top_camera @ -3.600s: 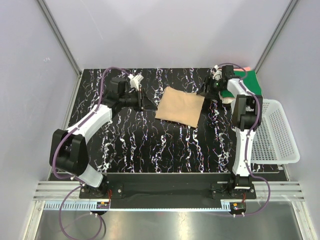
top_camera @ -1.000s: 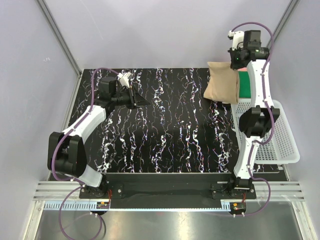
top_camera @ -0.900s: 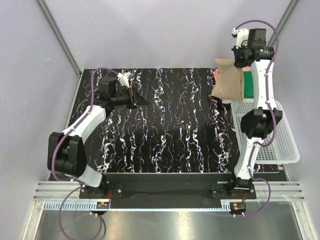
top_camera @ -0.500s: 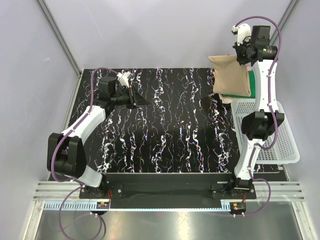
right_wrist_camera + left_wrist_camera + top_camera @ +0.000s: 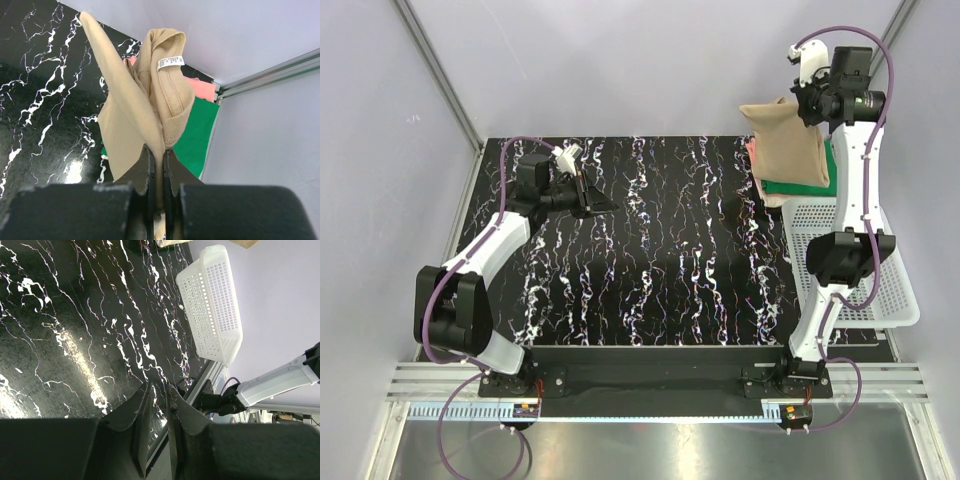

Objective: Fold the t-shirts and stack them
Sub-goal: Neatly place the folded tshirt to the corner

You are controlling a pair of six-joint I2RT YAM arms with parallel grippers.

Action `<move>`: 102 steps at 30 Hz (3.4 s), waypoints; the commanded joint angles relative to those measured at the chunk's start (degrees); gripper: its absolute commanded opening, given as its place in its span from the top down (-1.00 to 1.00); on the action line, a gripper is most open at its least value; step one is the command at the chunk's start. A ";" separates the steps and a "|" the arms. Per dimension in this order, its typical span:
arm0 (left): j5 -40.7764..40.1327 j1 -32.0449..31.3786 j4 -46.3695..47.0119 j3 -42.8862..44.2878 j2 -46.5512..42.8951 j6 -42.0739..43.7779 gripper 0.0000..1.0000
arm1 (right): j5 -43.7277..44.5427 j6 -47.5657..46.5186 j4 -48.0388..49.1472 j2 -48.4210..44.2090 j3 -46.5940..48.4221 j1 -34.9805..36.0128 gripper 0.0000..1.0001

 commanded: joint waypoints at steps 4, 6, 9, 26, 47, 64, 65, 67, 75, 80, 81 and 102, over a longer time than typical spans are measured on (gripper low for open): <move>1.92 0.39 2.86 -0.08 -2.28 -0.46 0.56 | -3.89 -1.59 3.67 -5.63 -0.97 -1.92 1.00; 2.01 0.39 2.86 -0.08 -2.28 -0.46 0.56 | -4.25 -1.77 3.58 -5.98 -2.11 -2.01 1.00; 2.01 0.48 2.95 -0.08 -2.19 -0.46 0.56 | -5.21 -1.86 3.49 -7.03 -3.69 -2.19 1.00; 2.18 0.48 3.21 -0.08 -2.37 -0.64 0.56 | -5.48 -4.58 3.49 -10.20 -8.79 -2.98 1.00; 2.36 1.01 3.39 -0.25 -1.31 -0.90 0.56 | -12.86 -7.04 7.88 6.75 1.22 -9.83 1.00; 2.36 1.01 3.56 -0.43 -0.43 -0.82 0.56 | -9.34 -6.16 18.26 18.71 9.04 -11.15 1.00; 2.62 0.92 3.56 -0.43 -0.26 -0.99 0.56 | -9.78 -6.42 18.26 18.89 9.13 -11.24 1.00; 2.71 1.01 3.74 -0.52 -0.26 -1.17 0.56 | -10.14 -6.60 18.52 19.59 9.48 -11.42 1.00; 2.62 0.92 3.83 -0.60 -0.08 -1.17 0.56 | -10.84 -4.76 20.19 24.69 13.78 -11.68 0.92; 2.80 0.92 3.91 -0.52 -0.08 -1.17 0.56 | -13.91 -2.91 21.68 27.06 14.50 -11.77 0.89; 2.89 1.01 4.00 -0.43 -0.17 -1.17 0.56 | -13.83 -2.65 22.38 27.41 14.58 -11.77 0.90; 2.89 0.92 4.18 -0.69 -1.84 -1.34 0.51 | 1.47 14.92 35.57 22.94 3.09 -11.77 0.07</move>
